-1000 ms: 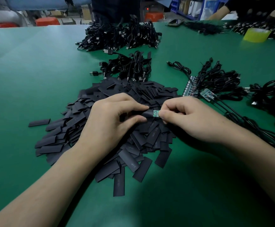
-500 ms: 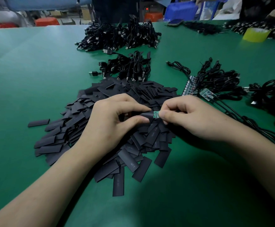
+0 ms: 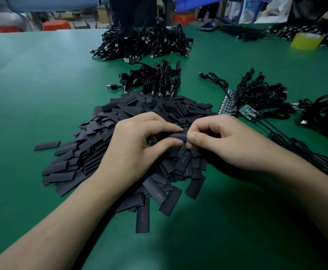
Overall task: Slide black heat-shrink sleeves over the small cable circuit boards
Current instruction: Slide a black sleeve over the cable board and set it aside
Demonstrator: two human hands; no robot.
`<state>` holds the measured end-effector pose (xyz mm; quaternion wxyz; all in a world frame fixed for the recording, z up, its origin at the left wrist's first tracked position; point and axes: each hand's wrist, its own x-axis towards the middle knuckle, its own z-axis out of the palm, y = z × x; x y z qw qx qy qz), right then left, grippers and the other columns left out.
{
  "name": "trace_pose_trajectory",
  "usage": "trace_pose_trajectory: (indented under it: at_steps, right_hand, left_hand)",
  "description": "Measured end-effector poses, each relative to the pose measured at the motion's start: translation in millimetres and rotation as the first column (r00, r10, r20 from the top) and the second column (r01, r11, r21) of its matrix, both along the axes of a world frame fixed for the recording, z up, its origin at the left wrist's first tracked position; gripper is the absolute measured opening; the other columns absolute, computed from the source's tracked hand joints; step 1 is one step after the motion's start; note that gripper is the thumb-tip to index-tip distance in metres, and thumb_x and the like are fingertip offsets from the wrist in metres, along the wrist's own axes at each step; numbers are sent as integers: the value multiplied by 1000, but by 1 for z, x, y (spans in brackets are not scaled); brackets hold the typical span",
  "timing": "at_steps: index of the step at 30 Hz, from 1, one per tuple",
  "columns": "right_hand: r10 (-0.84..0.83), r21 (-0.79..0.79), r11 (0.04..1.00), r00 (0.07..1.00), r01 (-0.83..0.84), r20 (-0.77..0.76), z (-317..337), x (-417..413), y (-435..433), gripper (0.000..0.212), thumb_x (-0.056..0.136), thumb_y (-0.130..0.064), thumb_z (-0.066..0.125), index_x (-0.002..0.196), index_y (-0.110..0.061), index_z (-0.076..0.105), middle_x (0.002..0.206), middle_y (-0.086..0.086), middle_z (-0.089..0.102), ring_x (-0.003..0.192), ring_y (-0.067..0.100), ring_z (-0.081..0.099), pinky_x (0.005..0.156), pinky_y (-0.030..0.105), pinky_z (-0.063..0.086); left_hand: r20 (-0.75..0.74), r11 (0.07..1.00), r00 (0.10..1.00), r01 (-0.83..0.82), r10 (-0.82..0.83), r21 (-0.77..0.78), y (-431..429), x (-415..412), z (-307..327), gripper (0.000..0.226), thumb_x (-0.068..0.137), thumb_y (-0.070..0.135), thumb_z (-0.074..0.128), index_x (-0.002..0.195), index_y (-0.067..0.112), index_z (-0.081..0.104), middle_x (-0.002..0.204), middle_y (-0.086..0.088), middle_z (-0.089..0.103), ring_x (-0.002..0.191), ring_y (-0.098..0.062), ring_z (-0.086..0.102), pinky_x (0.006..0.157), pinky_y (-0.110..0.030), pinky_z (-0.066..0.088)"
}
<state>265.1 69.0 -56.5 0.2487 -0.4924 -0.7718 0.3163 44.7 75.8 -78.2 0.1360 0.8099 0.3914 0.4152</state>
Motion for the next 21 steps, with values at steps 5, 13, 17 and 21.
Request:
trace_pose_trajectory:
  at_steps: [5, 13, 17, 21]
  right_hand:
    - [-39, 68, 996, 987, 50, -157, 0, 7, 3, 7, 93, -22, 71, 96, -27, 67, 74, -6, 65, 70, 23, 61, 70, 41, 50]
    - [-65, 369, 927, 998, 70, -25, 0, -1, -4, 7, 87, -16, 79, 86, -20, 73, 71, -13, 67, 64, 6, 60, 58, 11, 39]
    - [-66, 466, 883, 998, 54, 9, 0, -2, -6, 6, 88, -16, 79, 89, -18, 73, 72, -21, 64, 65, -4, 58, 59, 7, 37]
    - [-59, 513, 857, 998, 52, -2, 0, 0, -5, 7, 90, -17, 77, 93, -22, 73, 76, -14, 69, 66, 8, 62, 58, 18, 45]
  left_hand:
    - [36, 998, 997, -64, 65, -25, 2, -2, 2, 17, 83, 28, 83, 100, 26, 81, 88, 13, 70, 81, -6, 64, 71, -17, 46]
    - [62, 997, 997, -34, 38, -68, 0, 0, 1, 19, 82, 26, 84, 100, 24, 81, 90, 11, 72, 86, -7, 66, 74, -15, 47]
    - [91, 996, 995, -30, 37, -80, 1, 0, 1, 18, 83, 26, 83, 100, 26, 80, 90, 12, 73, 88, -8, 67, 76, -20, 51]
    - [152, 993, 988, -18, 36, -113, 1, 0, 0, 17, 83, 27, 82, 100, 31, 80, 90, 11, 74, 87, -14, 69, 77, -32, 53]
